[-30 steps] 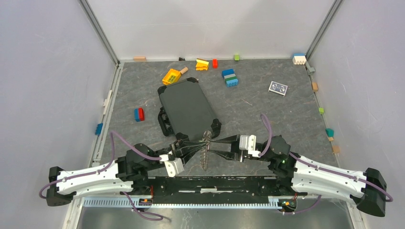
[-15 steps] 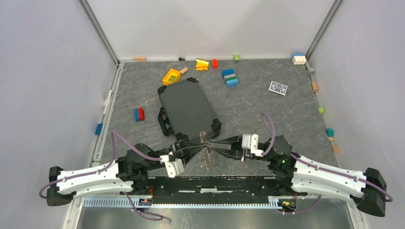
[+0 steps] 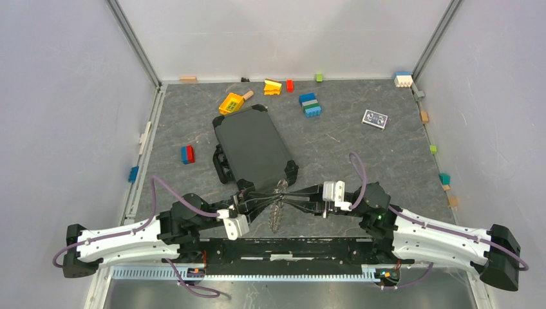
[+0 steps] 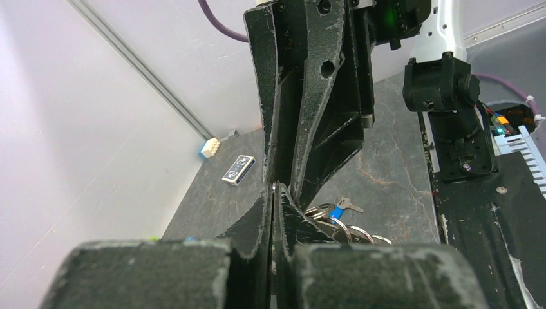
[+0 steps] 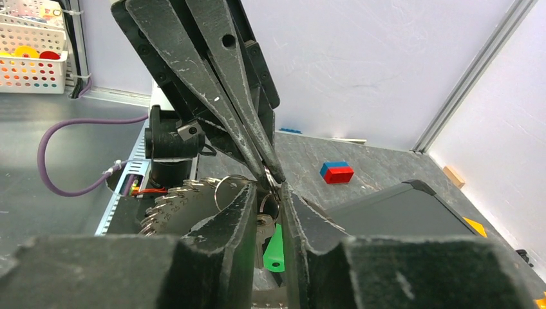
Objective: Remove the keys from the keyring
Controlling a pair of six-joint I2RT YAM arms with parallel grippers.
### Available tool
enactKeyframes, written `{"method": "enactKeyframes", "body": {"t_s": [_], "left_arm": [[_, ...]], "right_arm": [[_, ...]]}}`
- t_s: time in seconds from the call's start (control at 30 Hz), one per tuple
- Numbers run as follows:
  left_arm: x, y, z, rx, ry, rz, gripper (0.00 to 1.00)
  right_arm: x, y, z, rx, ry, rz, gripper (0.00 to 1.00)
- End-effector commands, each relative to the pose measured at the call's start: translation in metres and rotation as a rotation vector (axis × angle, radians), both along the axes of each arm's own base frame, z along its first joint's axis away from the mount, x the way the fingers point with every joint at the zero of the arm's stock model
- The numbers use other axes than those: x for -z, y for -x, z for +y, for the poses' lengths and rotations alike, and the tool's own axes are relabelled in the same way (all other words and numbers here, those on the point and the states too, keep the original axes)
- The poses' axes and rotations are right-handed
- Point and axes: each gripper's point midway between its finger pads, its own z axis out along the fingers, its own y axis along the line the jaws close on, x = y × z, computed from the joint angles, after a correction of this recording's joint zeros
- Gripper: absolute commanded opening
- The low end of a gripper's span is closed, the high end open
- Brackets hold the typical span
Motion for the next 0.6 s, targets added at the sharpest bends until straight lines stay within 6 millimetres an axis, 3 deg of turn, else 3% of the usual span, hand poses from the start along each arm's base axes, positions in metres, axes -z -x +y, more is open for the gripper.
{"method": "enactKeyframes", "body": {"t_s": [0.0, 0.1, 0.23, 0.5, 0.57], "left_arm": [[-0.034, 0.008, 0.003, 0.038, 0.116, -0.005, 0.02], [-0.034, 0.008, 0.004, 0.037, 0.116, -0.005, 0.02], [-0.032, 0.008, 0.004, 0.038, 0.115, -0.001, 0.02], [-0.032, 0.006, 0.009, 0.020, 0.104, 0.004, 0.02], [-0.031, 0.004, 0.010, 0.008, 0.088, 0.009, 0.09]], "right_arm": [[-0.010, 0.001, 0.000, -0.006, -0.026, -0.019, 0.22], [-0.011, 0.001, -0.001, -0.004, -0.030, -0.023, 0.16], [-0.011, 0.000, -0.003, 0.010, -0.032, -0.029, 0.00], [-0.014, -0.010, -0.007, 0.070, 0.053, -0.056, 0.00], [-0.015, -0.014, -0.008, 0.093, 0.092, -0.065, 0.00]]}}
